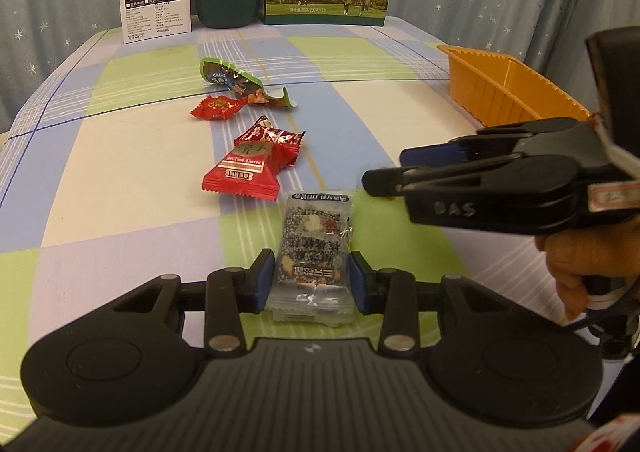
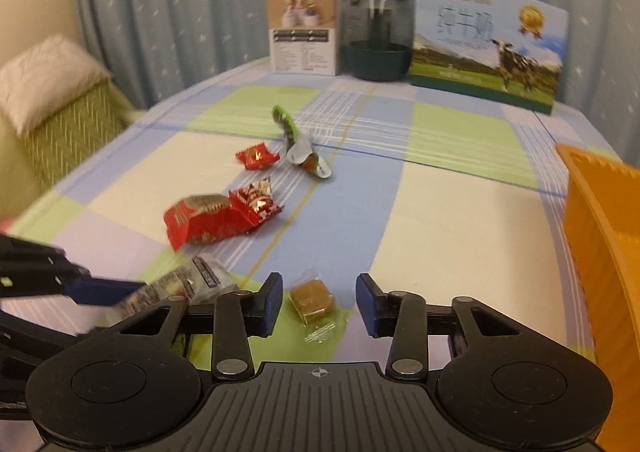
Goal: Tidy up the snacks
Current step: 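Grasp the clear nut snack packet with the left tool while the right tool grasps the brown square candy, then carry both snacks over the orange tray and open both tools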
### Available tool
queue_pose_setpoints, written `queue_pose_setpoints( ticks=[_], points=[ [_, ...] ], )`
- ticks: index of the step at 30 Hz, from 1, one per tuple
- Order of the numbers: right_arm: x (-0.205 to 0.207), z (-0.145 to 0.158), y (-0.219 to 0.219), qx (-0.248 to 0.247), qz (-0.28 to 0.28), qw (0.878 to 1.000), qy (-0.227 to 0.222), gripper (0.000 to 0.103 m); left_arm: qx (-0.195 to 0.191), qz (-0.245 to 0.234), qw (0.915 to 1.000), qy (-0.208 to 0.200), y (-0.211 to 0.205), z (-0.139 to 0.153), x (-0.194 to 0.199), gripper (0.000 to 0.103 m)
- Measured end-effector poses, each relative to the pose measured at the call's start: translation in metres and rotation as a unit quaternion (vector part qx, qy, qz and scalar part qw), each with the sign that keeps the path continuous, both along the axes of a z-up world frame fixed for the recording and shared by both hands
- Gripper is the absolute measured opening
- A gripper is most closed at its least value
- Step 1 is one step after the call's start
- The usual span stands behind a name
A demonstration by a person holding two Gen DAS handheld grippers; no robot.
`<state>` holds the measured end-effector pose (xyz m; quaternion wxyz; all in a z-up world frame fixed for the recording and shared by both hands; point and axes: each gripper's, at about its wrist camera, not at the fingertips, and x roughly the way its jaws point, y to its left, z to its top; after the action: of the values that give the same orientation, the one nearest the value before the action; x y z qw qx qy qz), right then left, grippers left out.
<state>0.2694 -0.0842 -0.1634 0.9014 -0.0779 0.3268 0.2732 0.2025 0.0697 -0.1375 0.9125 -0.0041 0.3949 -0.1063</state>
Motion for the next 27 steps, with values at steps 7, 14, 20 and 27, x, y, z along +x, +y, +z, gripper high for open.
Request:
queue_pose_setpoints(
  ticks=[7, 14, 20, 27],
  points=[
    [-0.004, -0.004, 0.002, -0.010, 0.007, 1.000, -0.002, 0.023, 0.005, -0.004, 0.9999, -0.008, -0.002, -0.002, 0.000, 0.039],
    [-0.013, 0.007, -0.017, 0.006, -0.024, 1.000, 0.003, 0.023, 0.016, -0.006, 0.9997, -0.016, -0.004, -0.003, 0.003, 0.041],
    [-0.022, 0.012, -0.036, 0.032, -0.058, 0.998, 0.024, 0.023, 0.028, -0.005, 0.9993, -0.024, -0.008, -0.005, 0.009, 0.041],
    [-0.032, 0.012, -0.036, 0.034, -0.065, 0.997, 0.028, 0.023, 0.045, -0.004, 0.9986, -0.027, -0.015, -0.005, 0.006, 0.035]
  ],
)
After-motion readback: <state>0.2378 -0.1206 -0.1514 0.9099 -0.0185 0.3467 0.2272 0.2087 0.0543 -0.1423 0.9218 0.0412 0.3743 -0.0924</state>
